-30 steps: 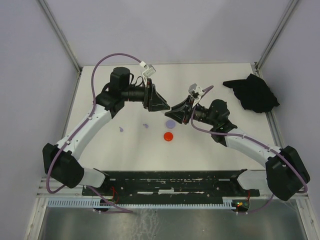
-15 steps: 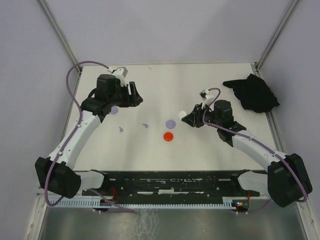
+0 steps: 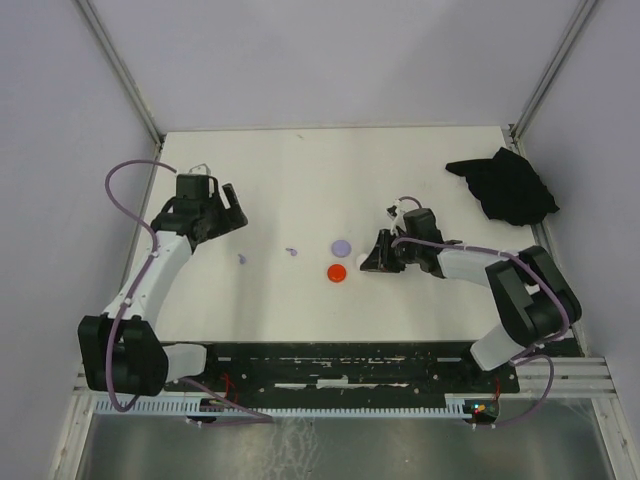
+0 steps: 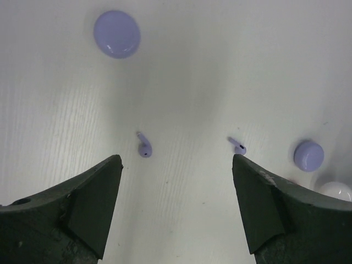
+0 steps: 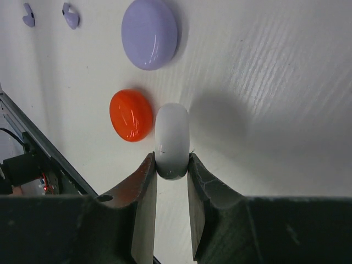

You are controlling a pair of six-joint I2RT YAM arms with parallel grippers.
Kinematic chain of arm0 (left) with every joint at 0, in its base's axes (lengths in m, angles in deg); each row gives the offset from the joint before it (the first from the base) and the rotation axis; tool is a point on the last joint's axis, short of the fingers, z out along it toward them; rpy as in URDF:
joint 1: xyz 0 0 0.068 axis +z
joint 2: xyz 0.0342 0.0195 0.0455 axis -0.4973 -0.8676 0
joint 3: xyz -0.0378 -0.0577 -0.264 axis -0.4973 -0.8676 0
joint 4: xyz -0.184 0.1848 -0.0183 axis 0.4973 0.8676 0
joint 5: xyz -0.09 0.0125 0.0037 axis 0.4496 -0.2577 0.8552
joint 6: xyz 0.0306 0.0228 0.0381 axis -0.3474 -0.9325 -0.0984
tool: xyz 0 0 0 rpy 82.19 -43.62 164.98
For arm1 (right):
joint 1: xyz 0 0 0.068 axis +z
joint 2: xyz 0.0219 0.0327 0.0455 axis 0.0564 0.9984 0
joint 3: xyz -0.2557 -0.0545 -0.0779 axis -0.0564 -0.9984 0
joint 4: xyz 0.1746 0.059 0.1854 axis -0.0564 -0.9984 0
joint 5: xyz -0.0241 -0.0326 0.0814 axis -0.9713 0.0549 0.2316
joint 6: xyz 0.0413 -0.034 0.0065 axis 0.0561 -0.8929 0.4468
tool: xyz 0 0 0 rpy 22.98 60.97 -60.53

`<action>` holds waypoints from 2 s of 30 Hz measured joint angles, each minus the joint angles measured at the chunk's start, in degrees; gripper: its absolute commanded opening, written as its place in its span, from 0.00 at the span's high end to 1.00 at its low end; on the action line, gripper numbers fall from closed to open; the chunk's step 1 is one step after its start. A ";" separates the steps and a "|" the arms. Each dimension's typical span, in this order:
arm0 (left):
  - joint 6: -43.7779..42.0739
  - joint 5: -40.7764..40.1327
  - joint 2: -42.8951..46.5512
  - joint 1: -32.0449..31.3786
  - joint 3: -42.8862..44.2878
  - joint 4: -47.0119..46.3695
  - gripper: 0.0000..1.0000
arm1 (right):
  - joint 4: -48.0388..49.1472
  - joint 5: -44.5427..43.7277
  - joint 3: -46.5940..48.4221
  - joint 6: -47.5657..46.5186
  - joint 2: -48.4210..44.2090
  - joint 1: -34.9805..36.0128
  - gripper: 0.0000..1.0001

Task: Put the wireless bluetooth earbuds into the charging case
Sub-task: Place the charging case at the center of the board, then pick up the charging case at the center of the board.

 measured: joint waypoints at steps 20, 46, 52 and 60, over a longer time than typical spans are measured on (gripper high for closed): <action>0.37 -5.92 -22.84 5.55 6.43 -3.82 0.11 | -2.47 1.73 6.08 2.21 8.04 0.07 0.27; -2.84 -7.21 -43.87 6.69 23.67 -2.10 0.47 | -22.38 -18.60 6.05 -10.88 -16.33 0.00 0.10; -3.87 -6.69 -43.52 6.69 23.08 -2.49 0.54 | -23.28 -18.86 6.05 -11.28 -17.53 0.00 0.10; -7.02 -3.41 -37.31 4.87 16.04 -2.45 0.58 | -23.67 -17.07 6.64 -11.72 -19.76 0.00 0.11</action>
